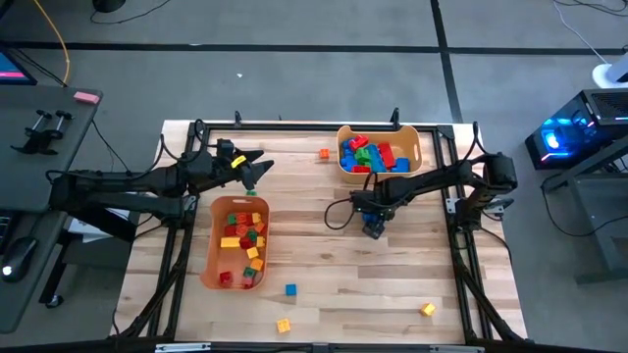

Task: Sort blocks by size
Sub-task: Put the blue game piece into the yellow bin

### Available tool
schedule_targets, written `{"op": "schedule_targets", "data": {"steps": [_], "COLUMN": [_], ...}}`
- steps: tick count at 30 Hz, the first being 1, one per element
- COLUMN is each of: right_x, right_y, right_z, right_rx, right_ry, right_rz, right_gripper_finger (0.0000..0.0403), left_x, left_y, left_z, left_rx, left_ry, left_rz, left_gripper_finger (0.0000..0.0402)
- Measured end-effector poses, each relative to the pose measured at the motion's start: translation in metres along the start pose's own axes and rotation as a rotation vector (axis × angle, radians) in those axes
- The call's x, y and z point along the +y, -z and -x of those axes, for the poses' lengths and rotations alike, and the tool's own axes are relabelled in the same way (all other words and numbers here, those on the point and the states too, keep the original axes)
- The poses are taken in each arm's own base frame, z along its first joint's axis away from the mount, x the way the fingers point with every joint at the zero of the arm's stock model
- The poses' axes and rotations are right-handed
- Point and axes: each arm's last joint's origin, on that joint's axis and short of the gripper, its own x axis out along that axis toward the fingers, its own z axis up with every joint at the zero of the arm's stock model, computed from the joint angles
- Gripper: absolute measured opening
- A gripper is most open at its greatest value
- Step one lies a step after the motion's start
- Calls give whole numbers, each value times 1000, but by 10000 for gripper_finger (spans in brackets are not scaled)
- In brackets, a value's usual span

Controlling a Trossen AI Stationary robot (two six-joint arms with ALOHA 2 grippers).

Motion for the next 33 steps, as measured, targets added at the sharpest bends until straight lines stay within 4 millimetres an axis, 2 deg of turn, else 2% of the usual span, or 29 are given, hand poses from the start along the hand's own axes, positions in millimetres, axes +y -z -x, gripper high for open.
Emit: {"op": "schedule_targets", "data": {"steps": [8, 19, 22, 25, 27, 30, 33], "right_x": [4, 9, 16, 16, 9, -13, -46], "right_y": [-14, -27, -32, -35, -36, -33, -33], "right_z": [16, 27, 48, 83, 108, 138, 146], "right_rx": [-70, -152, -231, -371, -489, -633, -658], "right_ry": [55, -8, -66, -60, -11, 100, 177], "right_rz": [157, 172, 224, 264, 255, 143, -67], "right_gripper_finger": [294, 294, 294, 294, 294, 294, 294], "left_x": [0, 0, 0, 0, 0, 0, 0], "left_y": [0, 0, 0, 1, 1, 1, 1], "left_z": [0, 0, 0, 0, 0, 0, 0], "left_rx": [0, 5, 10, 12, 13, 14, 14], "left_ry": [0, 6, 11, 9, 8, 7, 7], "left_rz": [0, 0, -1, -2, -5, -11, -8], "left_gripper_finger": [351, 351, 351, 351, 351, 351, 351]}}
